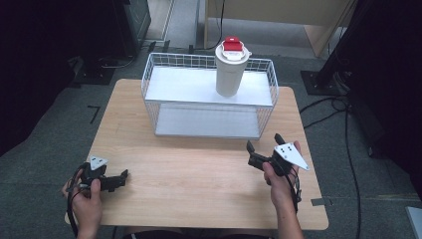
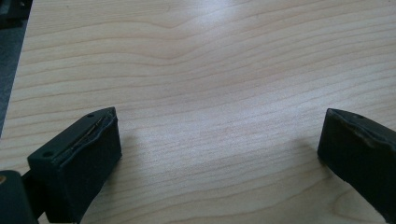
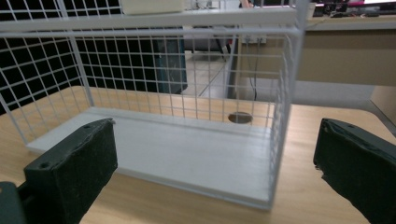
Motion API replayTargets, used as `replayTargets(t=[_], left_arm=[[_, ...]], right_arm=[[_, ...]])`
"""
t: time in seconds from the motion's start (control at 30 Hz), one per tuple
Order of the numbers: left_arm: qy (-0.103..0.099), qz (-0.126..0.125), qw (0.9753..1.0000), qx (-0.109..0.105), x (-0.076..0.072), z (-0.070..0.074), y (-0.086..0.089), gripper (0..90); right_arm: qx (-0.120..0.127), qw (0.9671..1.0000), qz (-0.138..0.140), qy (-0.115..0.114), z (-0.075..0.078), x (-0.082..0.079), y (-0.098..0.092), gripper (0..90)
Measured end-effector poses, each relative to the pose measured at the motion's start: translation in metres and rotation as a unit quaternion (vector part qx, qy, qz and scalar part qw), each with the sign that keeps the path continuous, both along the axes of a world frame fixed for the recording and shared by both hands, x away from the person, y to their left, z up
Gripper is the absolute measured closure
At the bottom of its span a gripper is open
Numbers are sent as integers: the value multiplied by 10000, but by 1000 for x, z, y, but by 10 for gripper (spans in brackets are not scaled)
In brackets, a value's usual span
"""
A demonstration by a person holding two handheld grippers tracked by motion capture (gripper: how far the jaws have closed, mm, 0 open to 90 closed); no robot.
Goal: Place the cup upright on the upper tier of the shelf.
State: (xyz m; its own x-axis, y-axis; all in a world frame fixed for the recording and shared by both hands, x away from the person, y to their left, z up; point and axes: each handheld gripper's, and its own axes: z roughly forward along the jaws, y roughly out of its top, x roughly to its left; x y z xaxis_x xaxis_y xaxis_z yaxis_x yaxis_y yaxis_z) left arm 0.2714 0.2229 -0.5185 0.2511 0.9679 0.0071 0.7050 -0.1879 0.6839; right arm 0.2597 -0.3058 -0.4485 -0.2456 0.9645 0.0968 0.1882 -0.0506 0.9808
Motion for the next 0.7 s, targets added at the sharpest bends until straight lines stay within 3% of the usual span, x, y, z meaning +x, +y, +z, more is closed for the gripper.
replayTargets(t=[0.33, 0.7], left_arm=[[1, -1, 10000, 1, 0, 0, 0, 0], [4, -5, 10000, 4, 0, 0, 0, 0]], right_arm=[[-151, 9991, -329, 235, -22, -21, -28, 0], [-345, 9948, -725, 630, -42, -48, -66, 0]])
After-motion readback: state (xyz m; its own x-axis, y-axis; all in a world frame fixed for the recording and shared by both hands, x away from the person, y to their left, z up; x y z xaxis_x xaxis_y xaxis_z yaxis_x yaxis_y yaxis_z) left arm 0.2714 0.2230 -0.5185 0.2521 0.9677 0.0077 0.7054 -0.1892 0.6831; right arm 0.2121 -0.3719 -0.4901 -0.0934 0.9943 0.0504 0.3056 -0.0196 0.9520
